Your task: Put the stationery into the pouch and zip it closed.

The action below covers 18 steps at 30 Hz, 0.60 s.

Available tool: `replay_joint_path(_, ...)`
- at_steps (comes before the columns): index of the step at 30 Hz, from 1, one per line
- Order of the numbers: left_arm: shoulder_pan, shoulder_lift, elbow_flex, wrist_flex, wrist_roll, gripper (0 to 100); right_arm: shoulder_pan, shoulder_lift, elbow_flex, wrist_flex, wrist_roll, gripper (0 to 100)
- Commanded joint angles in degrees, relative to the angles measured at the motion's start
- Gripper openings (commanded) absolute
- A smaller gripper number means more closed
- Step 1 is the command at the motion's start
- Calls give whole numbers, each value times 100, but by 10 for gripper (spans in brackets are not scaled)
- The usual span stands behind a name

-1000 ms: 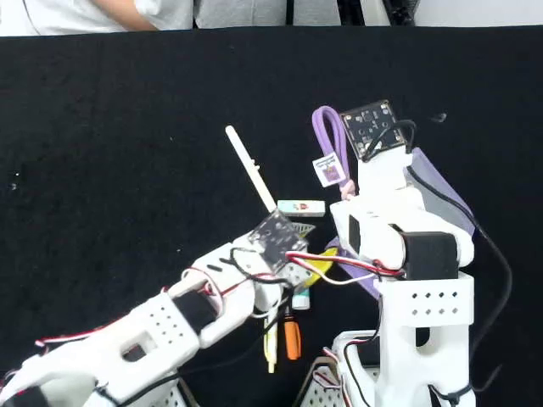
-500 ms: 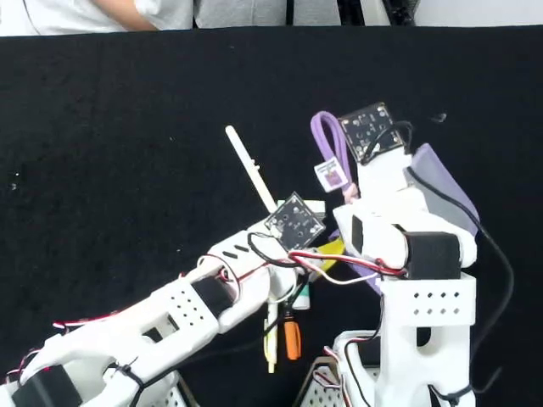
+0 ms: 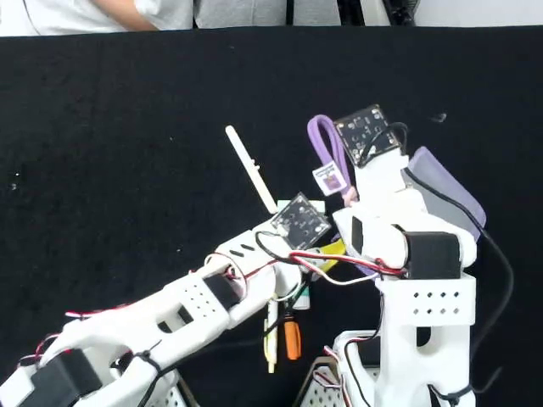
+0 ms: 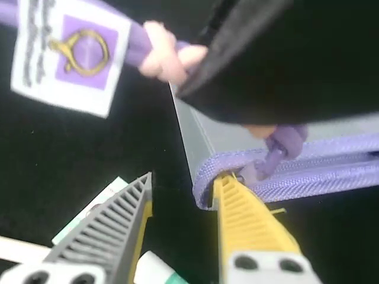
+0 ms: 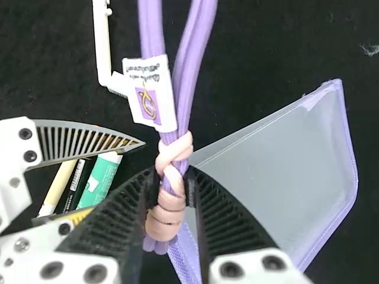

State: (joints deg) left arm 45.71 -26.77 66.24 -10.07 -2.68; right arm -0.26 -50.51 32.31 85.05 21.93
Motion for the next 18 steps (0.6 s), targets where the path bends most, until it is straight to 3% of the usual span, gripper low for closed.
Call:
replay_joint_path(1, 84, 167, -497, -132, -62, 170, 132, -171, -119, 53, 105, 11)
replay_joint_path(5, 84, 316, -655, -132, -62, 143, 132, -171, -136, 123, 167, 11)
replay_joint_path(8, 57, 369, -734, -132, -62, 24, 132, -171, -136, 123, 176, 11)
replay_joint_path(13, 31, 360, -637, -299, -62, 30, 185, -171, -136, 123, 158, 11)
replay_joint_path(18, -180, 299, -312, -721, -70, 29, 941, -171, -338, 105, 185, 11)
